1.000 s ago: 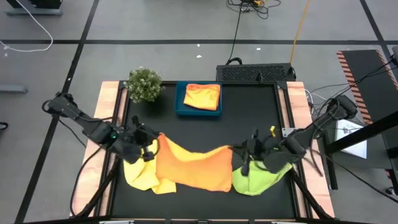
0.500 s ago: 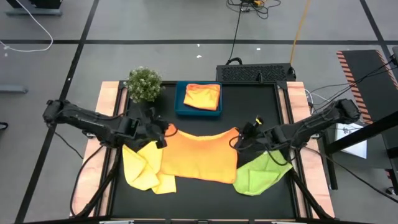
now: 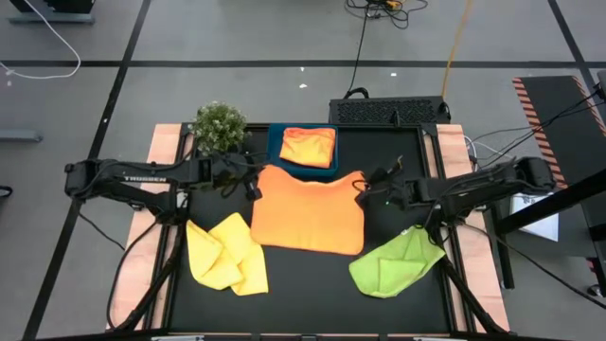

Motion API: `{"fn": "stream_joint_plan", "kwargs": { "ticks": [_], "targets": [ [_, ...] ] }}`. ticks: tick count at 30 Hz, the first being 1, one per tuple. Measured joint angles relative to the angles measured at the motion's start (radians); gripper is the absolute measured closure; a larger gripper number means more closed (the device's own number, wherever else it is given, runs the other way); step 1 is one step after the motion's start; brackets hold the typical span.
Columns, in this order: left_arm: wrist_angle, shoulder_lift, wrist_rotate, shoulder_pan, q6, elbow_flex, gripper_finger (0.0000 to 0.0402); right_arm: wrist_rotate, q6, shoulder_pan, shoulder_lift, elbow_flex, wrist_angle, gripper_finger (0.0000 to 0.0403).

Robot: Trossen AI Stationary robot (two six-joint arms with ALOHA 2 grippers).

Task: Fold microfiber towels
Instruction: Fold the orange microfiber towel

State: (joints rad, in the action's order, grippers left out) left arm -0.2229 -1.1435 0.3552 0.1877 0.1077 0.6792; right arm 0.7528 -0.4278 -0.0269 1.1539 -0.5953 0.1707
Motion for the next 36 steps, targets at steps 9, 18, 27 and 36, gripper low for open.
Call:
{"fn": "stream_joint_plan", "kwargs": {
  "ticks": [9,18,27,36],
  "targets": [
    [-0.082,0.014,-0.104,-0.013,-0.002,0.0,0.0401,-0.13,0.021,-0.046,-0.136,0.0,-0.026,0.0403],
    [-0.14,0.068,-0.113,-0.166,-0.031,0.001,0.0401,-0.152,-0.061,-0.28,-0.136,0.0,-0.034,0.0403],
    [-0.227,0.089,-0.067,-0.415,-0.153,-0.003,0.0401,-0.129,-0.095,-0.482,-0.084,0.134,-0.312,0.0403],
    [-0.172,0.088,-0.014,-0.562,-0.265,-0.152,0.0401,-0.123,-0.152,-0.551,-0.016,0.29,-0.574,0.0403]
  ]
}}
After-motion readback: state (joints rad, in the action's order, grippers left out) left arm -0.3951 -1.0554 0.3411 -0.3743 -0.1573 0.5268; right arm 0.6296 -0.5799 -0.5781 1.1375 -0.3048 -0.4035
